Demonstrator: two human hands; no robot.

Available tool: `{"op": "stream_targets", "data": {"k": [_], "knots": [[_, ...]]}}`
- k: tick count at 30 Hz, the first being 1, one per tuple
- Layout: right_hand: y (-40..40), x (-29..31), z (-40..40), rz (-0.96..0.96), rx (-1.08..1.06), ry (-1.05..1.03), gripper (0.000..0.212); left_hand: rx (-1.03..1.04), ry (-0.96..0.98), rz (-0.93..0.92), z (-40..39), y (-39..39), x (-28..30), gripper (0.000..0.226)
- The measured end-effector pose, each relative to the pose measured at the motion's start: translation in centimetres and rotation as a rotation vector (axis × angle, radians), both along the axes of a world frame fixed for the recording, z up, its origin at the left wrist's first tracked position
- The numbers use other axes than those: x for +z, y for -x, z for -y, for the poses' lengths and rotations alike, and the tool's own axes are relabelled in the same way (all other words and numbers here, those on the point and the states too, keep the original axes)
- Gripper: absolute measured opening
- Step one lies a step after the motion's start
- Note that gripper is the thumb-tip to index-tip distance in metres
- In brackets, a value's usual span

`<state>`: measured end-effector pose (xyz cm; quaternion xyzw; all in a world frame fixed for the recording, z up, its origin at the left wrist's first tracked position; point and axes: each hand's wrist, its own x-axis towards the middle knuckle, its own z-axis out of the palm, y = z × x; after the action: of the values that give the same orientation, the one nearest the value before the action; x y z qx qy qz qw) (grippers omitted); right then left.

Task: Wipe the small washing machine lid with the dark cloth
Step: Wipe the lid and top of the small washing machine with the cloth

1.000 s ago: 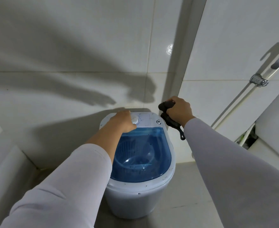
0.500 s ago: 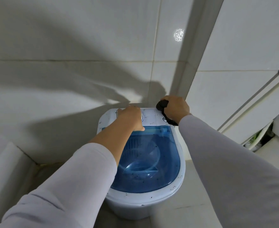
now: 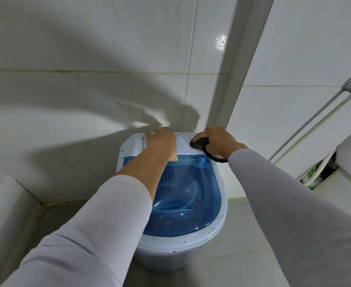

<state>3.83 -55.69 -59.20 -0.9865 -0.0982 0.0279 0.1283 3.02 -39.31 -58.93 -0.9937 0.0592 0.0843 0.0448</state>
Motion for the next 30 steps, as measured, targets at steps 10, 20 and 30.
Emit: {"op": "stream_targets", "data": {"k": [10,20,30], "knots": [[1.3,-0.2,1.2,-0.004,0.143,0.046,0.049,-0.003,-0.025,-0.001,0.2,0.0,0.1,0.054],[0.4,0.9,1.0,0.174,-0.170,-0.137,0.040,-0.006,-0.020,0.024,0.1,-0.4,-0.7,0.064],[-0.3,-1.0,-0.1,0.054,-0.283,-0.225,0.045,0.005,-0.018,0.006,0.0,-0.9,-1.3,0.061]]}}
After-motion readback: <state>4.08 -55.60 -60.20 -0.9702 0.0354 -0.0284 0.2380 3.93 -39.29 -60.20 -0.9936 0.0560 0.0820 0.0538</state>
